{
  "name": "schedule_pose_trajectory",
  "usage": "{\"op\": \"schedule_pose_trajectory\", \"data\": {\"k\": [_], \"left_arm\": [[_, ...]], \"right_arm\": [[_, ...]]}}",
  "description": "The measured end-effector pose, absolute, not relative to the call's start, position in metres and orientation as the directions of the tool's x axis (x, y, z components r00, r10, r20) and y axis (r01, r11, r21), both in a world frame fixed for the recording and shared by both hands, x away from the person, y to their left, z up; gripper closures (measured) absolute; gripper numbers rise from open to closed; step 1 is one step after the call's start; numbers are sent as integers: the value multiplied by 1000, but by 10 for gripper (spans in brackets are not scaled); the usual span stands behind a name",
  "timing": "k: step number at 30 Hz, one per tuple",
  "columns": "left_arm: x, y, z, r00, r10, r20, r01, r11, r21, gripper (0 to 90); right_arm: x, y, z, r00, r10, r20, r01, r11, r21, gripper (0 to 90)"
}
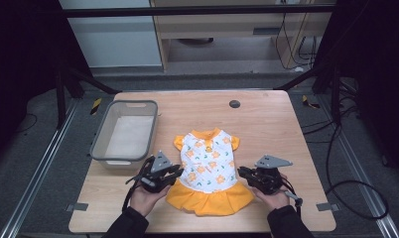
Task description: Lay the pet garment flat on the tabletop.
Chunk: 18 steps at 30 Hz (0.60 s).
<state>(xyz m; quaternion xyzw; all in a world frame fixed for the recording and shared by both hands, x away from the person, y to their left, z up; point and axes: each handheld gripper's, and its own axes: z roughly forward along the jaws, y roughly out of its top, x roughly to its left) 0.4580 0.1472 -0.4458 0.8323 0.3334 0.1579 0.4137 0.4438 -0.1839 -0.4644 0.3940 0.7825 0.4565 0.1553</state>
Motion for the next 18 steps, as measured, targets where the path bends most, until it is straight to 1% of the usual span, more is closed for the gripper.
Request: {"op": "schedule_pose_trajectory", "data": {"k": [3, 4, 5, 7, 9, 13, 15, 18], "left_arm": [[471, 135, -459, 724, 690, 4, 431, -456, 778, 825], [475, 132, -464, 727, 687, -10, 448, -462, 766, 827], [475, 132, -464, 727, 687, -10, 448, -462, 766, 827], [480, 129, -473, 729, 684, 0, 463, -493, 737, 825], [480, 130, -478, 732, 681, 10, 466, -511, 722, 824], [476, 132, -487, 733, 680, 28, 485, -551, 680, 818], [474, 134, -490, 735, 678, 26, 484, -550, 681, 816], [471, 134, -489, 729, 684, 13, 499, -545, 674, 815]], "right_arm": [[454, -174, -468, -642, 758, 119, 476, 271, 837, 850], [458, -170, -470, -641, 758, 118, 478, 274, 835, 853], [463, -166, -473, -645, 755, 120, 483, 280, 830, 854], [469, -160, -478, -645, 755, 115, 489, 293, 821, 854], [474, -154, -485, -648, 752, 118, 509, 313, 801, 848], [478, -145, -499, -651, 754, 86, 531, 373, 761, 839], [478, -143, -503, -656, 752, 65, 530, 399, 748, 830], [476, -144, -504, -653, 754, 70, 530, 389, 753, 828]]}}
